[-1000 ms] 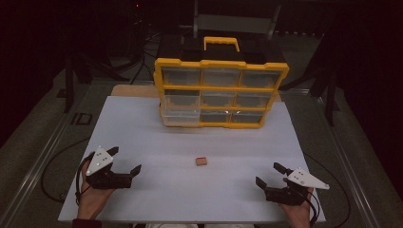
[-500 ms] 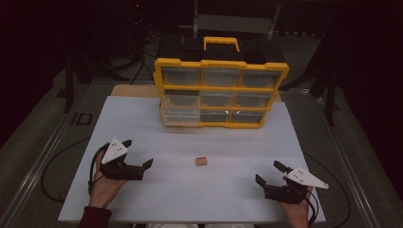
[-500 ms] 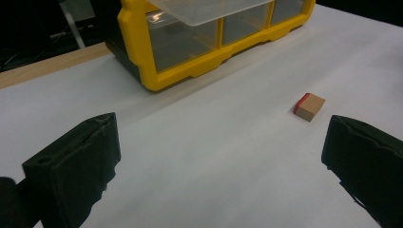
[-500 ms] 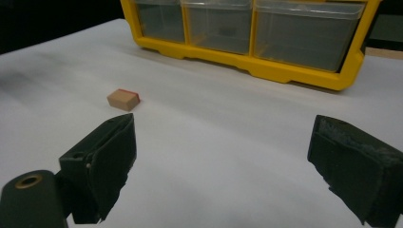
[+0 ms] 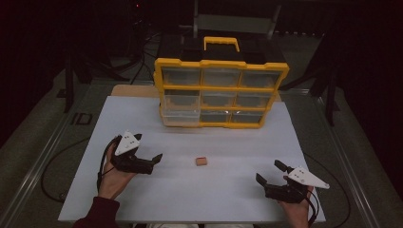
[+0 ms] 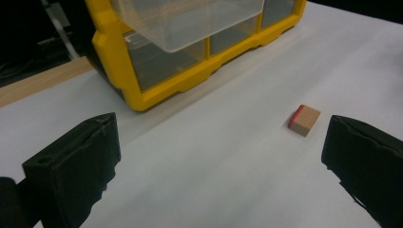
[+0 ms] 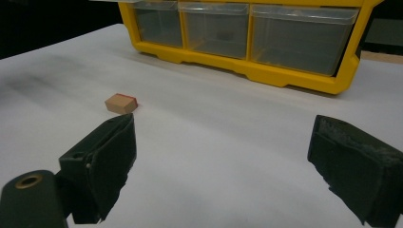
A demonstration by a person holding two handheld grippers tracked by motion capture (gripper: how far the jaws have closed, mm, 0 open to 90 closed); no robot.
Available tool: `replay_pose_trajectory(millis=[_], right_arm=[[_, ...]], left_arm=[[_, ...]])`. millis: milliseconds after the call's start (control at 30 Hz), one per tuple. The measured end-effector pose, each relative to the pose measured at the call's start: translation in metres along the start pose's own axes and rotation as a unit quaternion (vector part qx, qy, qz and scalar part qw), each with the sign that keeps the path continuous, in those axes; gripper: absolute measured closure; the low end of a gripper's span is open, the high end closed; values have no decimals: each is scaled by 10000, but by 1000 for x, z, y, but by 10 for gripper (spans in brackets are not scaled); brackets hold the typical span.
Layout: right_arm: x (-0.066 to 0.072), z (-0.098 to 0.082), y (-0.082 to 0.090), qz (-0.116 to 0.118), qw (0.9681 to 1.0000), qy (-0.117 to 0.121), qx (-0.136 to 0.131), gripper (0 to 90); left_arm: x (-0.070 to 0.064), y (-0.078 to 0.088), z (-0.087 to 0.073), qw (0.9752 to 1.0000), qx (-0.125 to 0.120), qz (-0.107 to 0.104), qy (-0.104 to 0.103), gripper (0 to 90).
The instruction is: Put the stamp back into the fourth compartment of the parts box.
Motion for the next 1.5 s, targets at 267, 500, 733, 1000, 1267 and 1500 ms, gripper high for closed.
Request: replay_pose_trajectory(millis=[267, 500, 733, 1000, 1267, 1500], right_arm=[[1, 0, 0, 3, 10000, 10, 1, 93], [1, -1, 1, 9, 10000, 23, -5, 93], [3, -1, -1, 6, 10000, 19, 0, 94], [4, -3, -2, -29, 10000, 37, 69, 93], [3, -3, -2, -24, 10000, 44, 65, 93], [4, -3, -1, -13, 10000, 39, 58, 93]], left_arm=[[-5, -17, 6, 9997, 140, -205, -50, 0], [-5, -27, 17, 9997, 65, -225, -67, 6], [-9, -44, 21, 9981, 398, -325, -330, 3], [-12, -61, 24, 9965, 560, -455, -416, 0], [-16, -77, 24, 9938, 770, -609, -523, 0], [-22, -90, 24, 9913, 915, -744, -585, 0]])
Point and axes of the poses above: each handheld gripper's, and its own axes: y roughly backward along the jaws, z roughly out of its top, x roughly to its left, the point moved 8 cm from there along -y, roughly forward along the jaws, and after that the axes turned 12 degrees about -z, right-handed, at the moved point
